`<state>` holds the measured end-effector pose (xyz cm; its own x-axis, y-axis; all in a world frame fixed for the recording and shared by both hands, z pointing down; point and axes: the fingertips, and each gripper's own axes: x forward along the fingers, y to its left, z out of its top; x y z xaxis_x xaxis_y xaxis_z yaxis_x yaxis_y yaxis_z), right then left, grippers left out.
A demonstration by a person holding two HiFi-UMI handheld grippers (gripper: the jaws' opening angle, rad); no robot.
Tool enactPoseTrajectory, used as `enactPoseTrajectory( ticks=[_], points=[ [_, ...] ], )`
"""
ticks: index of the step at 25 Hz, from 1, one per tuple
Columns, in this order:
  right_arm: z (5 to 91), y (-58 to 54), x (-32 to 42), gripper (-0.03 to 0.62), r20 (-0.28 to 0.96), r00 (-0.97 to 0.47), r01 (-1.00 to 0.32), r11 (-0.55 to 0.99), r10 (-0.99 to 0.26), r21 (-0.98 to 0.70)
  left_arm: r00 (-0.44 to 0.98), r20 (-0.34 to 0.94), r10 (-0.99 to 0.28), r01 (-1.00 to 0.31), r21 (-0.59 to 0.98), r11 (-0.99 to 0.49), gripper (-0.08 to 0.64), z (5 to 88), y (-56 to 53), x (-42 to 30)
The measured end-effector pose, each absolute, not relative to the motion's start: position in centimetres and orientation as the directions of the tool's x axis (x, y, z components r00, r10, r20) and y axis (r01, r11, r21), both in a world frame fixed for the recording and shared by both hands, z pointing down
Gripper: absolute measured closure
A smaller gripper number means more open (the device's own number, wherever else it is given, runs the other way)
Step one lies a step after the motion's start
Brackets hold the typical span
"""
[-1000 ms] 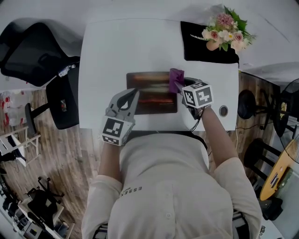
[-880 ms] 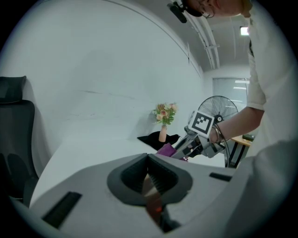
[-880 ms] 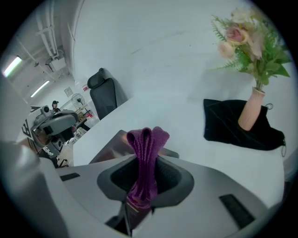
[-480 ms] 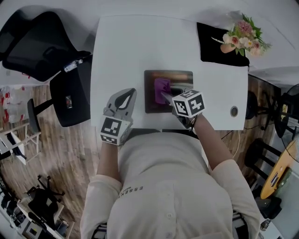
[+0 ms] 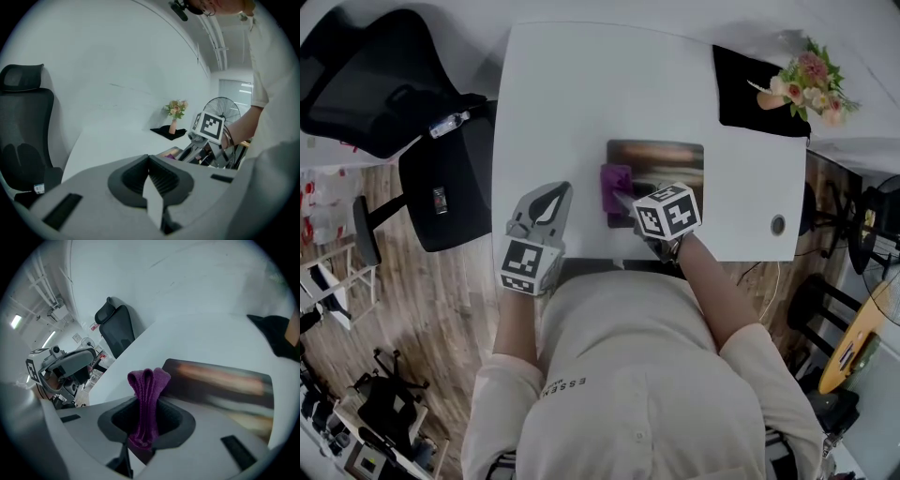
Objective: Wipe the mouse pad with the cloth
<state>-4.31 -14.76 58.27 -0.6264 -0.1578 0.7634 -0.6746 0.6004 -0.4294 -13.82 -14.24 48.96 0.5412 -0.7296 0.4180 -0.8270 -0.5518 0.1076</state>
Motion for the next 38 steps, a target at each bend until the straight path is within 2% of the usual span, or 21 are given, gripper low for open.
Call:
enactPoseTrajectory(
  ticks=[11, 25, 38],
  points=[
    [58.4, -15.2, -1.2, 0.499, 0.757, -0.633, -0.670, 0.605, -0.163, -0.430, 0.547, 0.416, -0.726, -0.820, 0.092, -0.565, 0.558, 48.4, -15.0, -10.6],
    [58.5, -16.4, 6.5, 0.499, 0.725, -0.663, -0.675, 0.569, -0.188, -0.470, 0.546, 0.426, -0.721, -0.815, 0.074, -0.574, 0.558, 47.9, -15.4, -3.9],
    [58.7, -17.5, 14.5, 0.497, 0.746, -0.625, -0.719, 0.543, -0.230, -0.435, 0.535, 0.434, -0.725, -0.817, 0.048, -0.574, 0.558, 48.1, -15.9, 1.9]
  ],
)
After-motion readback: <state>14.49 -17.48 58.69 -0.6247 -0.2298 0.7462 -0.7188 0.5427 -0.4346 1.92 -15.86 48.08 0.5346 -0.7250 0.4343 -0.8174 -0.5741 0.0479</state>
